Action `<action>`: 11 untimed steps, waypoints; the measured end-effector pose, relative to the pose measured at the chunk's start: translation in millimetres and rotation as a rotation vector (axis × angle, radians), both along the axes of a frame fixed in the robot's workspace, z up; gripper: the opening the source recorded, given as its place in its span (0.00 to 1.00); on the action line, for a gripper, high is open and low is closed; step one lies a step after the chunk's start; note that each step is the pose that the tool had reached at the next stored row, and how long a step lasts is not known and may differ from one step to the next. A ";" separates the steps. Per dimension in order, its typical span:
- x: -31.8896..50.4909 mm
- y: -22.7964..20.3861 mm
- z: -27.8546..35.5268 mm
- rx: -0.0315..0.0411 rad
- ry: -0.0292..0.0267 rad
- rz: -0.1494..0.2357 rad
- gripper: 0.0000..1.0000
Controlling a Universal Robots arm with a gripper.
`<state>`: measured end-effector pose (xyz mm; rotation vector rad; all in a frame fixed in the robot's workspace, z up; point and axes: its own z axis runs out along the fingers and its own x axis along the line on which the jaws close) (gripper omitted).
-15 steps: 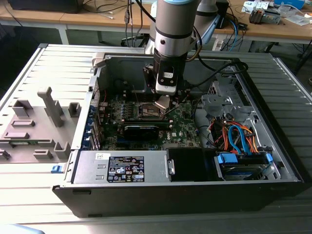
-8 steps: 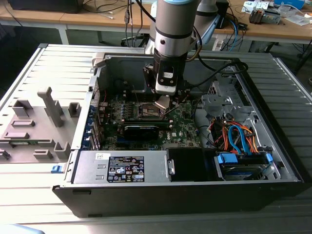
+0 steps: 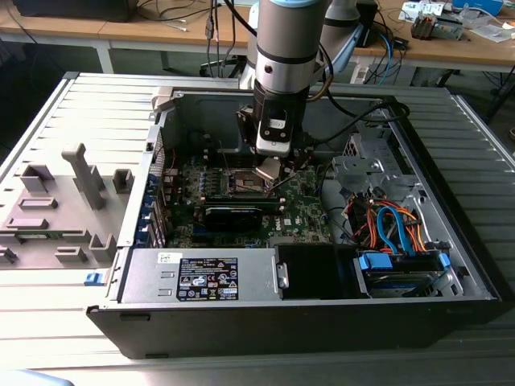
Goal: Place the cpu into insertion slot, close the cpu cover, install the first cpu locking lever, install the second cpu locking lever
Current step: 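Place the cpu into insertion slot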
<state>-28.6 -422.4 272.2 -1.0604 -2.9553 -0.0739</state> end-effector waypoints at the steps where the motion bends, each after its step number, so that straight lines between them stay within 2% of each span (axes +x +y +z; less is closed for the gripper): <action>1: 0.0 0.0 0.0 0.0000 0.0000 -0.001 0.55; 11: 0.0 0.0 0.0 0.0000 0.0000 -0.007 0.55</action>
